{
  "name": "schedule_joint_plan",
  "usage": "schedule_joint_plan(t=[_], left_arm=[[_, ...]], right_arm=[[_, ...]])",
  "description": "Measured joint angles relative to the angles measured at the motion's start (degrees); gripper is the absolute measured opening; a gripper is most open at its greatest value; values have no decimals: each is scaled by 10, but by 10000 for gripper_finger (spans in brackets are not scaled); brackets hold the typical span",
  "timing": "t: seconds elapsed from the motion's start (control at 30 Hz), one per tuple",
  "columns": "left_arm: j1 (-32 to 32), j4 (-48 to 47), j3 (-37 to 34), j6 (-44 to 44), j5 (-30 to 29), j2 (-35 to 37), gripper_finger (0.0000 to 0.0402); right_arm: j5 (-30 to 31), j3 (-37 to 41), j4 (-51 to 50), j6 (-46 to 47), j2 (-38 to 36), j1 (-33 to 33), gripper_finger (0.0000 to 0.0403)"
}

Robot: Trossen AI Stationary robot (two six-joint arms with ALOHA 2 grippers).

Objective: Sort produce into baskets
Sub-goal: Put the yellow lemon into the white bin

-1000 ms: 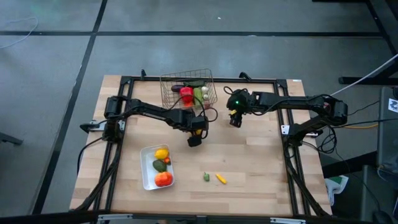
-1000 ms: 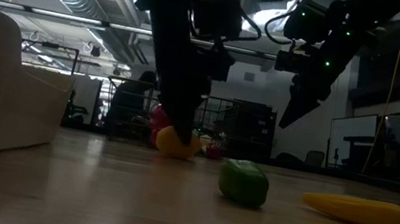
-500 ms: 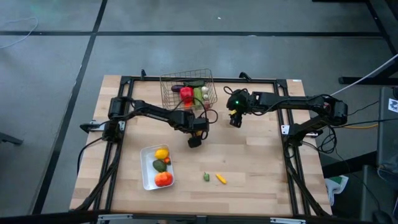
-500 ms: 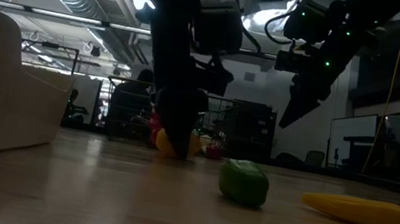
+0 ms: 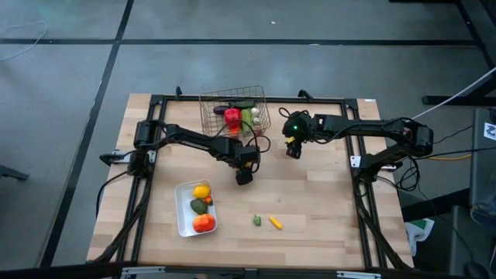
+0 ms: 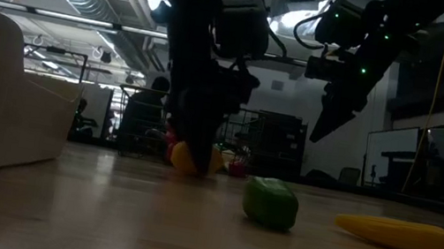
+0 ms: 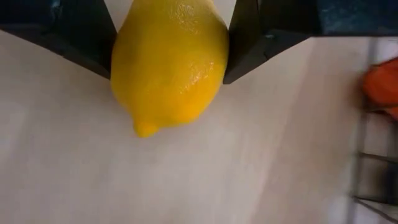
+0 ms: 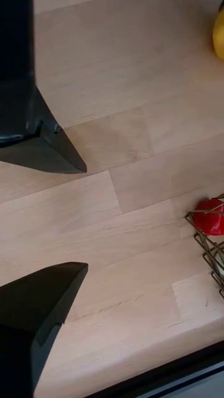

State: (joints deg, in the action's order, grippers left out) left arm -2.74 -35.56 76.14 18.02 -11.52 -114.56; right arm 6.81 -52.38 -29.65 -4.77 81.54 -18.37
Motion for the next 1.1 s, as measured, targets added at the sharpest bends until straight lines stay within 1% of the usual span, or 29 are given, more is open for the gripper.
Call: schedule_joint_plan(t=[0.1, 0.2, 0.4, 0.47, 0.6, 0.8, 1.03, 1.1], left_arm=[[0, -7, 7, -4, 35, 6, 246], [0, -44, 38, -8, 79, 18, 249], [23, -186, 118, -18, 189, 46, 252], [36, -235, 139, -15, 211, 53, 252], [74, -311, 153, 12, 223, 63, 252], [149, -391, 152, 79, 231, 65, 253], [226, -441, 152, 120, 229, 65, 253], [246, -440, 152, 121, 215, 65, 253]], right_arm=[[0, 0, 0, 0, 0, 0, 244], [0, 0, 0, 0, 0, 0, 244], [0, 0, 0, 0, 0, 0, 244], [0, 0, 0, 0, 0, 0, 244], [0, 0, 0, 0, 0, 0, 244], [0, 0, 0, 0, 0, 0, 244], [0, 0, 0, 0, 0, 0, 244], [0, 0, 0, 0, 0, 0, 244]])
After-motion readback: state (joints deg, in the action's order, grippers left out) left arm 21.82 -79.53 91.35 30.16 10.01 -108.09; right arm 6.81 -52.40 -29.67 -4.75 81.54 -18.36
